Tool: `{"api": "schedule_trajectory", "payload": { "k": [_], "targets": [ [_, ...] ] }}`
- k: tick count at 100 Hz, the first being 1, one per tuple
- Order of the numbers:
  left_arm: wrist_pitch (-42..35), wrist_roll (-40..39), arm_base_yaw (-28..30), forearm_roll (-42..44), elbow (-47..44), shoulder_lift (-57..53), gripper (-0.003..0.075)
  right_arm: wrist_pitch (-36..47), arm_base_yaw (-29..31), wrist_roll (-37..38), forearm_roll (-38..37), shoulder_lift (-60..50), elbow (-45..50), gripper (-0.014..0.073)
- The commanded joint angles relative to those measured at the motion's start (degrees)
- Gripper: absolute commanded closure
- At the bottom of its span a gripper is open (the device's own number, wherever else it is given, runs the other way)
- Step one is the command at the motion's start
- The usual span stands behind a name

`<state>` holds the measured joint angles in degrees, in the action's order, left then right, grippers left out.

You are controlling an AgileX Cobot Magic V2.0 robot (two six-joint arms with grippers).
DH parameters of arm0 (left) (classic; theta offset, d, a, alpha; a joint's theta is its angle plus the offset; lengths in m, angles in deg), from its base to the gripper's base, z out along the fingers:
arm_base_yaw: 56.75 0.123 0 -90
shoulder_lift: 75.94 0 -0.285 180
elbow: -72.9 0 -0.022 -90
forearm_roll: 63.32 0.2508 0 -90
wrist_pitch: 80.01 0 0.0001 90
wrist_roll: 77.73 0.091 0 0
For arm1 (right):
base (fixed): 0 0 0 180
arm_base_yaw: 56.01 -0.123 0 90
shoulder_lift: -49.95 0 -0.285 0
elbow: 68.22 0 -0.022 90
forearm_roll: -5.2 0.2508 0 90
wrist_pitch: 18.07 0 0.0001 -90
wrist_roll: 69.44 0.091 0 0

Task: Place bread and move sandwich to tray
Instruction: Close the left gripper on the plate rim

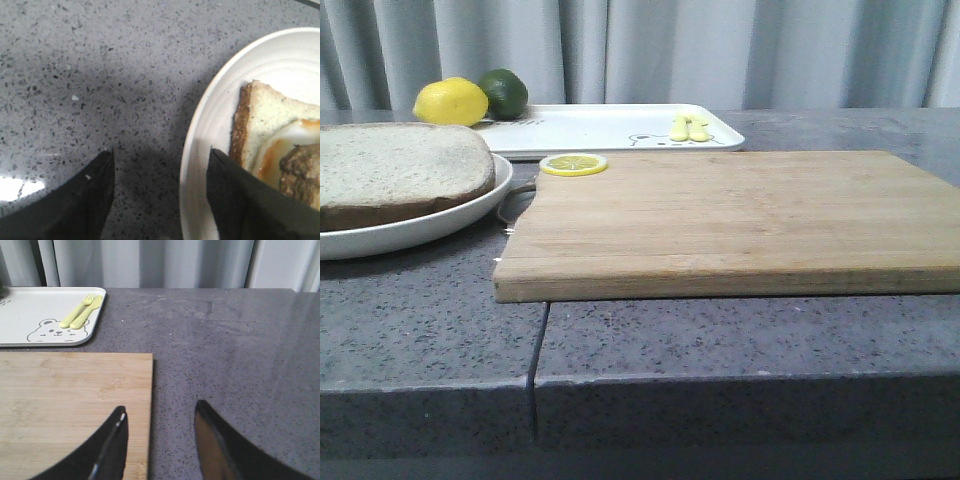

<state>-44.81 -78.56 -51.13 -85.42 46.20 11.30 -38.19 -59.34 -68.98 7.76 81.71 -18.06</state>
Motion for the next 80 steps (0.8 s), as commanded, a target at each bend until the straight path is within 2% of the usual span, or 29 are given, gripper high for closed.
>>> {"api": "schedule_trajectory", "payload": {
  "k": [1, 80],
  "targets": [
    [-1.59, -0.64, 0.13, -1.31, 1.85, -1.43, 0.0346, 4.27, 0.43, 0.05, -0.56, 0.14, -1.63, 0.0258],
    [-1.17, -0.64, 0.13, -1.31, 1.88, 1.64, 0.0346, 4.32, 0.43, 0.05, -0.56, 0.14, -1.63, 0.0258]
  ]
}}
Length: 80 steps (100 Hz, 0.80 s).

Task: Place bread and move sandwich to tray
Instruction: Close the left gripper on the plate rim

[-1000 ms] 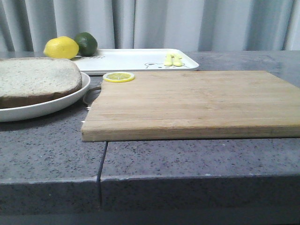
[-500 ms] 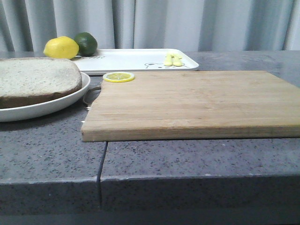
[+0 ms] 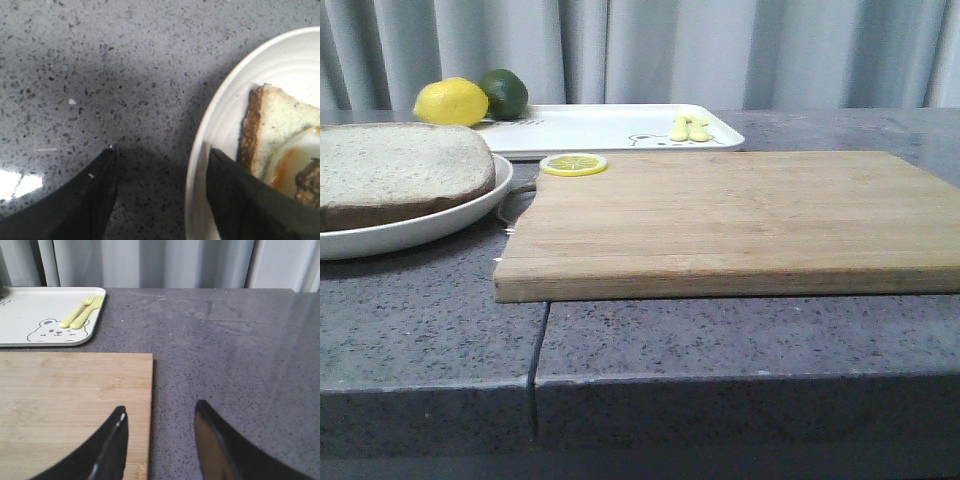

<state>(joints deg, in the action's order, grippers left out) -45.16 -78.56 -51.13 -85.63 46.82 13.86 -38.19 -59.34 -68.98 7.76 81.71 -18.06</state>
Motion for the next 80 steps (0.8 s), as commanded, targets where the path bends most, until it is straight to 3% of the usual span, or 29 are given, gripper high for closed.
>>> {"api": "schedule_trajectory", "payload": {
  "k": [1, 27, 64, 80],
  "targets": [
    [-0.81, -0.64, 0.13, -1.1, 1.26, -0.92, 0.0346, 4.32, 0.43, 0.05, -0.56, 0.14, -1.63, 0.0258],
    [-0.68, -0.64, 0.13, -1.56, 1.26, -0.92, 0.0405, 4.32, 0.43, 0.05, -0.56, 0.14, -1.63, 0.0258],
    [-0.8, -0.64, 0.13, -8.57, 1.26, -0.92, 0.0731, 4.32, 0.43, 0.05, -0.56, 0.14, -1.63, 0.0258],
    [-0.69, -0.64, 0.13, -10.31, 1.26, -0.92, 0.0739, 4.32, 0.43, 0.05, -0.56, 0.14, -1.63, 0.0258]
  ]
}}
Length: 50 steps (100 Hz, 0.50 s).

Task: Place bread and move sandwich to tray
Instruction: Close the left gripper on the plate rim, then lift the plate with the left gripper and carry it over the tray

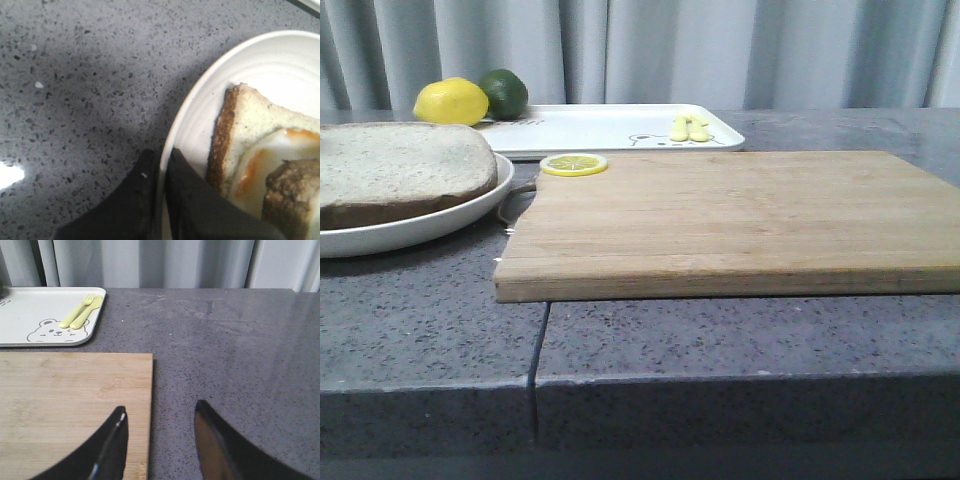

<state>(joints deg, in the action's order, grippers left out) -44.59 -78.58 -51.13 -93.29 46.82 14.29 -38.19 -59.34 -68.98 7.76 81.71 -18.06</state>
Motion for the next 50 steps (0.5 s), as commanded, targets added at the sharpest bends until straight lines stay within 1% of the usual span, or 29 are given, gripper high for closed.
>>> {"api": "schedule_trajectory", "payload": {
  "k": [1, 34, 42, 50],
  "targets": [
    [-1.27, -0.62, 0.13, -2.8, 1.26, -1.35, 0.0739, 4.32, 0.43, 0.05, -0.56, 0.14, -1.63, 0.0258],
    [-1.14, -0.62, 0.13, -12.55, 1.73, -2.8, 0.0739, 4.32, 0.43, 0.05, -0.56, 0.14, -1.63, 0.0258],
    [-1.14, 0.84, 0.13, -15.86, 1.94, -4.42, 0.0739, 4.32, 0.43, 0.05, -0.56, 0.14, -1.63, 0.0258],
    [-0.49, 1.84, 0.13, -16.85, 2.89, -5.35, 0.0739, 4.32, 0.43, 0.05, -0.56, 0.14, -1.63, 0.0258]
  ]
}}
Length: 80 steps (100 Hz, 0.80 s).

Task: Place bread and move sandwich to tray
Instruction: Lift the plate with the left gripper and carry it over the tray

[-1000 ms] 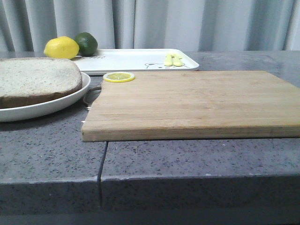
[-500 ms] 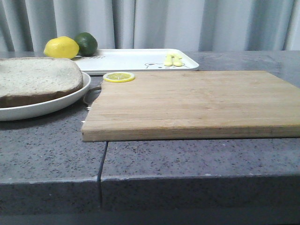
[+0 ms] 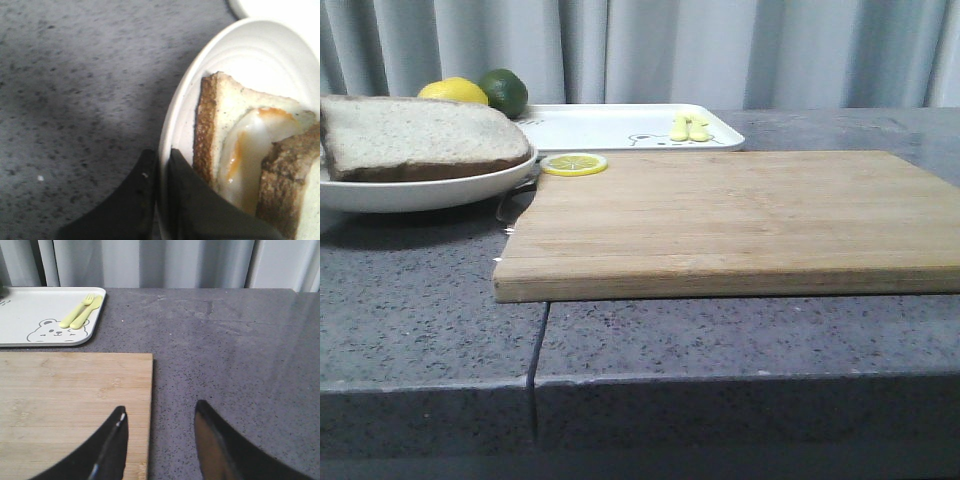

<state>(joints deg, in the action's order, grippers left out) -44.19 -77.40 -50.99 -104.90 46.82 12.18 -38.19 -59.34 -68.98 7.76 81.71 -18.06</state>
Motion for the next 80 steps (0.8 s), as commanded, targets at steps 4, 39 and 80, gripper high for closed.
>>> {"api": "schedule_trajectory", "payload": {
  "k": [4, 39, 80],
  "targets": [
    [-0.07, 0.66, -0.01, -5.53, 3.87, -3.39, 0.0739, 4.26, 0.43, 0.05, -0.56, 0.14, -1.63, 0.0258],
    [1.66, 0.79, -0.01, -7.99, 16.61, -1.52, 0.0739, 4.27, 0.43, 0.05, -0.56, 0.14, -1.63, 0.0258],
    [9.68, 1.57, -4.15, -9.92, 39.48, 15.66, 0.0739, 4.27, 0.43, 0.05, -0.56, 0.14, -1.63, 0.0258]
  ]
}}
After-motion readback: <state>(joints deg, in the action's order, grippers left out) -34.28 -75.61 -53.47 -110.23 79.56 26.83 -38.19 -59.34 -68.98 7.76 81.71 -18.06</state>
